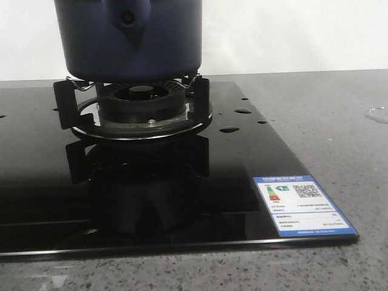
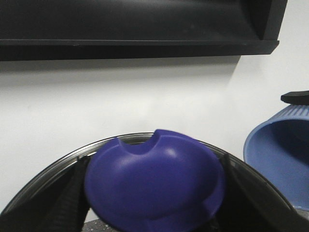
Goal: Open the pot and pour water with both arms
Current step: 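Tilt the cup with the right gripper to pour water into the pot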
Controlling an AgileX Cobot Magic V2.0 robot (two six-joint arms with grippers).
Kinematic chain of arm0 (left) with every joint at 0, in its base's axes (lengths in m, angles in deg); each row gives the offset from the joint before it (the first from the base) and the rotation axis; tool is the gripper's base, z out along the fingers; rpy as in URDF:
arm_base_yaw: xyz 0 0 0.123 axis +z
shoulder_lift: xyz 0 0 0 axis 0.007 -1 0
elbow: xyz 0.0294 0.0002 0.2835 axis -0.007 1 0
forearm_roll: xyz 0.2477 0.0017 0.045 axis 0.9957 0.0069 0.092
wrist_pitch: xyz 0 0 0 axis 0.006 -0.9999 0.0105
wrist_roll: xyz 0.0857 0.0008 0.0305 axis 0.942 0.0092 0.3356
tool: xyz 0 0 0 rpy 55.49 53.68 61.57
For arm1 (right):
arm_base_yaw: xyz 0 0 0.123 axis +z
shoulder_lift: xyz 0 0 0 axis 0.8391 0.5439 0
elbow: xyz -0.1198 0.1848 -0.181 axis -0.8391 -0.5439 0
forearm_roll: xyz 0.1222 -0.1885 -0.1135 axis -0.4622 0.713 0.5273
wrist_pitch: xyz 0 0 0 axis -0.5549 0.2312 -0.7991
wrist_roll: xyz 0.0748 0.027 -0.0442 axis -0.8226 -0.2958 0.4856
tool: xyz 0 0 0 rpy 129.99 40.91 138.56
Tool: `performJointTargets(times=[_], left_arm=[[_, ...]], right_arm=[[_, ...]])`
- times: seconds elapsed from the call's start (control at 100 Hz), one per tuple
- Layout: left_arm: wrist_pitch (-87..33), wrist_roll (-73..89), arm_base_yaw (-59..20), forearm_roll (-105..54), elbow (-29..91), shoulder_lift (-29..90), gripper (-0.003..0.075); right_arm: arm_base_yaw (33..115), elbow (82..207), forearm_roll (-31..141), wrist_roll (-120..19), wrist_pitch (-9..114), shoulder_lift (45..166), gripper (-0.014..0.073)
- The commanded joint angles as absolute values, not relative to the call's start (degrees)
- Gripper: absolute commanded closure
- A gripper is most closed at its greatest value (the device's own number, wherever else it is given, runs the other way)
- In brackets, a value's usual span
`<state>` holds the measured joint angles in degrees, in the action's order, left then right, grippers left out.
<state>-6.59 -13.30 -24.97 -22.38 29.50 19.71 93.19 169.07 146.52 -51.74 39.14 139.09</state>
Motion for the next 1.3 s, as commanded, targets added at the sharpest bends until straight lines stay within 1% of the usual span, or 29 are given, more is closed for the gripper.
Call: performJointTargets(times=[0.0,0.51,0.68,0.82,0.92,1.02,1.07,1.17,1.29], left_arm=[[-0.1,-13.6,-24.8,-22.5,27.1,21.2,0.0364],[-0.1,-13.6,-24.8,-22.5,27.1,21.2,0.0364],[-0.1,-13.6,-24.8,-22.5,27.1,21.2,0.0364],[-0.1,-13.6,-24.8,-22.5,27.1,21.2,0.0364],[-0.1,-13.6,-24.8,-22.5,27.1,21.2,0.0364],[-0.1,-13.6,-24.8,-22.5,27.1,21.2,0.0364],[-0.1,-13.6,-24.8,-22.5,27.1,21.2,0.0364],[-0.1,-13.6,-24.8,-22.5,27.1,21.2,0.0364],[-0.1,-13.6,-24.8,-22.5,27.1,21.2,0.0364]], right_arm=[[93.3,171.3,149.0,-51.4,40.3,136.4,0.0307],[93.3,171.3,148.3,-52.5,40.0,136.4,0.0307],[93.3,171.3,145.7,-56.9,38.9,136.4,0.0307],[93.3,171.3,142.6,-67.5,34.1,136.2,0.0307],[93.1,171.3,142.2,-79.1,29.7,135.8,0.0307],[91.1,171.3,140.2,-91.7,29.3,134.0,0.0307],[89.3,171.2,139.2,-97.8,29.9,132.8,0.0307],[85.7,170.9,135.7,-103.8,32.2,130.8,0.0307],[80.6,166.7,134.7,-110.6,41.5,126.8,0.0307]])
